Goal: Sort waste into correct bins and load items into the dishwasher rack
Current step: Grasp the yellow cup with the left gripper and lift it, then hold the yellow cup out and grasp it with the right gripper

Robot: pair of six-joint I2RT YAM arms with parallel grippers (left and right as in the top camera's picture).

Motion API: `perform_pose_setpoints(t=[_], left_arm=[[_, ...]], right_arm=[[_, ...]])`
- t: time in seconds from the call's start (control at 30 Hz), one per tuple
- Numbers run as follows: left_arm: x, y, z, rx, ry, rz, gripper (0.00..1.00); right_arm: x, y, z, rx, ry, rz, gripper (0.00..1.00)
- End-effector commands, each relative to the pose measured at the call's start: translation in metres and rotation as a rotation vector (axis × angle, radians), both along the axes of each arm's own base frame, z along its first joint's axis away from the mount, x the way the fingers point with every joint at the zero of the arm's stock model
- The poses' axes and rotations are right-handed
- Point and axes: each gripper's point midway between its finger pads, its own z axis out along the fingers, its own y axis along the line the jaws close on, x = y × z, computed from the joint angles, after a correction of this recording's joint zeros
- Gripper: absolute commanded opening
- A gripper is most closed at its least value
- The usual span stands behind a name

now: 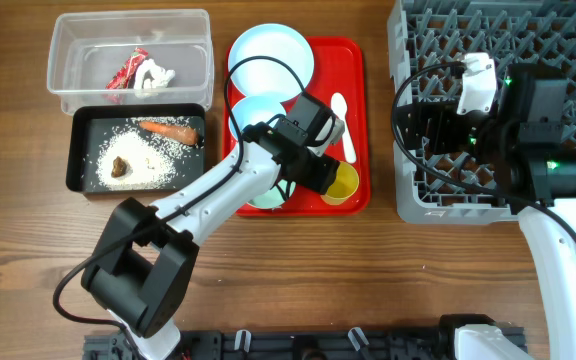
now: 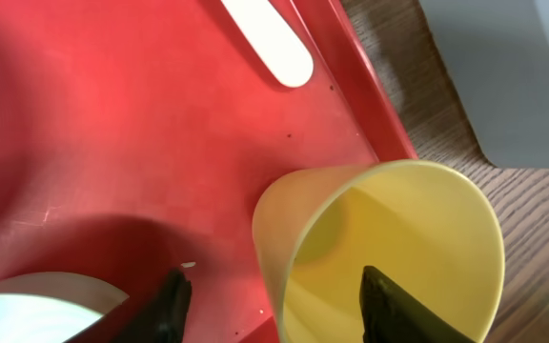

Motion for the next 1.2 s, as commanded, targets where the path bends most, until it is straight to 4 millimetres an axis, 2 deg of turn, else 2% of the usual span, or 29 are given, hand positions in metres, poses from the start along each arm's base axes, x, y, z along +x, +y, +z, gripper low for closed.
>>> perform_pose_setpoints(t=[0.0,0.1,0.13,0.23,0.37,0.43,0.53,0.67,0.83,0.93,1.0,1.17], left_arm=[[0.003,0.000,-0.002,0.012,-0.012,-0.005,0.42],[0.004,0.000,-0.002,0.012,-0.017,-0.008,0.15],[0.005,0.000,-0.002,0.012,-0.020,-0.008,0.11],[0.007,0.000,-0.001,0.017,-0.039,-0.028,0.04],[0.014,-0.001,0.004,0.004,-0.071,-0.036,0.04],[0.018,-0.002,0.014,-0.010,-0.090,-0.030,0.04],[0.029,0.004,0.035,-0.040,-0.115,0.016,0.04],[0.047,0.027,0.070,-0.181,-0.073,0.183,0.04],[0.062,0.055,0.134,-0.570,0.055,0.219,0.04],[0.060,0.071,0.181,-0.854,0.129,0.109,0.04],[0.058,0.083,0.200,-0.955,0.159,0.067,0.04],[0.051,0.090,0.216,-1.034,0.193,0.015,0.04]], right_arm=[[0.005,-0.001,0.005,-0.002,-0.012,-0.010,1.00],[0.005,-0.001,0.005,-0.002,-0.012,-0.010,1.00],[0.005,-0.001,0.005,-0.002,-0.012,-0.010,1.00],[0.004,-0.001,0.004,-0.003,-0.008,-0.010,1.00],[0.002,-0.001,0.002,-0.004,0.003,-0.009,1.00],[0.002,-0.001,0.002,-0.003,0.007,-0.010,1.00],[0.002,-0.001,0.003,0.017,0.014,-0.028,1.00],[0.004,0.010,0.012,0.082,-0.007,0.004,1.00],[0.007,0.047,0.048,0.260,-0.121,0.200,1.00],[0.008,0.066,0.062,0.347,-0.173,0.332,1.00],[0.008,0.079,0.066,0.417,-0.187,0.438,1.00],[0.003,0.098,0.068,0.554,-0.201,0.656,1.00]])
